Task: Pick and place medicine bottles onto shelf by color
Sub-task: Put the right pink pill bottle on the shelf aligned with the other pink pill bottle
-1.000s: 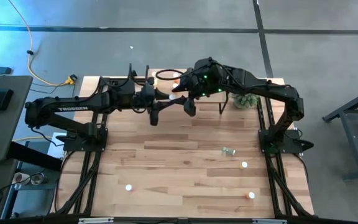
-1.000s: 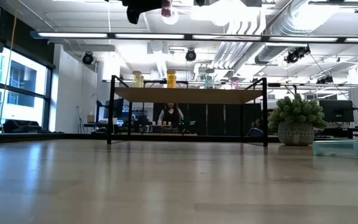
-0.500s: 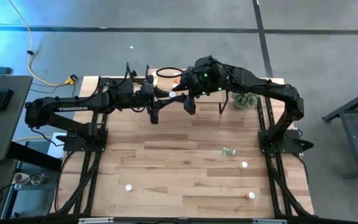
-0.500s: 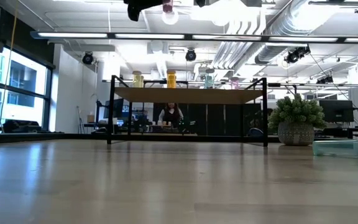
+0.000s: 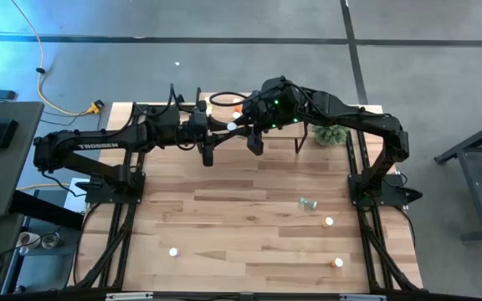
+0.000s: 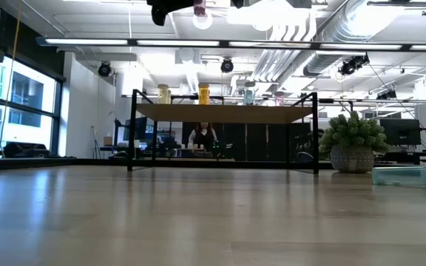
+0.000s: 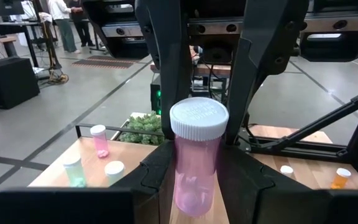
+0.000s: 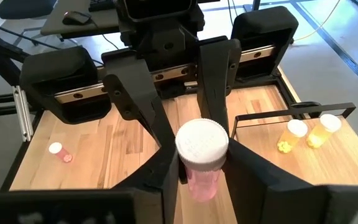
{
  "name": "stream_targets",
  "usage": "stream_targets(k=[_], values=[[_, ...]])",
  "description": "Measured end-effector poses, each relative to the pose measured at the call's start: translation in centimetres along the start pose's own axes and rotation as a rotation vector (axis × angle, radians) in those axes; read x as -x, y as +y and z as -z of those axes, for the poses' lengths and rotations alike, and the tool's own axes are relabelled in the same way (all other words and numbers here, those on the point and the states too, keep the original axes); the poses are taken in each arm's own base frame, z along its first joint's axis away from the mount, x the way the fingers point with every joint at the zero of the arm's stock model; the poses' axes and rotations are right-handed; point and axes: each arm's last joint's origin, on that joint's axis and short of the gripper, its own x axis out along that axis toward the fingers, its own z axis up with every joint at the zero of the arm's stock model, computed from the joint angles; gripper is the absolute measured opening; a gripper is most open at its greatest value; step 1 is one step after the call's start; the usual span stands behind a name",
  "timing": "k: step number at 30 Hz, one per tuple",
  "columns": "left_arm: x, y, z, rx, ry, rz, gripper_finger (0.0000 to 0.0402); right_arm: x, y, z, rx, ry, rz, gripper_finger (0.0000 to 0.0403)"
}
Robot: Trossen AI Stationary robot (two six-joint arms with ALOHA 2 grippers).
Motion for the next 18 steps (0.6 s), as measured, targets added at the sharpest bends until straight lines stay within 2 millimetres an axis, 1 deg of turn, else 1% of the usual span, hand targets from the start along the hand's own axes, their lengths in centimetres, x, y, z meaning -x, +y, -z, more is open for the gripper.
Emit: stream_targets(k=[12, 15, 18], values=[[0.01, 0.00, 0.02, 0.000, 0.002, 0.000, 0.0098, -0.03, -0.01, 0.02, -0.001, 0.002, 0.000, 0.0095], [0.02, 0.00, 0.11, 0.000, 0.012, 0.000, 0.0113, -0.08, -0.01, 0.06, -0.001, 0.005, 0.001, 0.0095], [0.03, -0.03, 0.35, 0.001, 0.037, 0.002, 0.0138, -0.14, -0.03, 0.14, -0.003, 0.013, 0.003, 0.0094]])
